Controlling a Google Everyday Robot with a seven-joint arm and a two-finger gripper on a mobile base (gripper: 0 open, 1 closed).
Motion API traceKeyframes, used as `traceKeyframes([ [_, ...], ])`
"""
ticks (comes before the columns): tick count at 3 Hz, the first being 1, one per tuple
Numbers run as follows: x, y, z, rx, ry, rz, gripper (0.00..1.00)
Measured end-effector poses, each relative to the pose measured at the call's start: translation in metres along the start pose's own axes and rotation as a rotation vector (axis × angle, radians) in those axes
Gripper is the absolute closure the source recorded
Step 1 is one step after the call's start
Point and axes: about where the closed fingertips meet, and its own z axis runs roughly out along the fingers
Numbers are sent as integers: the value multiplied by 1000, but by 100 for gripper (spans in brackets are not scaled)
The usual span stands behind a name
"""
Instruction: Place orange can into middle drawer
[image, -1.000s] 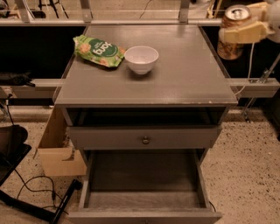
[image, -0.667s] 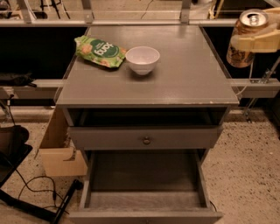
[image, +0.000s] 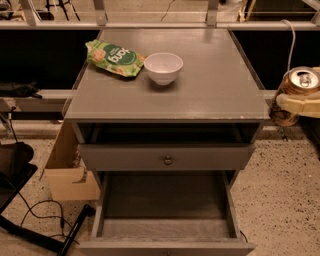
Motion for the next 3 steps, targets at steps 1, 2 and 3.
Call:
traceKeyframes([
  [1, 0, 0, 0, 0, 0, 1, 100],
  [2, 30, 6, 15, -24, -8, 58, 100],
  [3, 85, 33, 38, -51, -43, 141, 100],
])
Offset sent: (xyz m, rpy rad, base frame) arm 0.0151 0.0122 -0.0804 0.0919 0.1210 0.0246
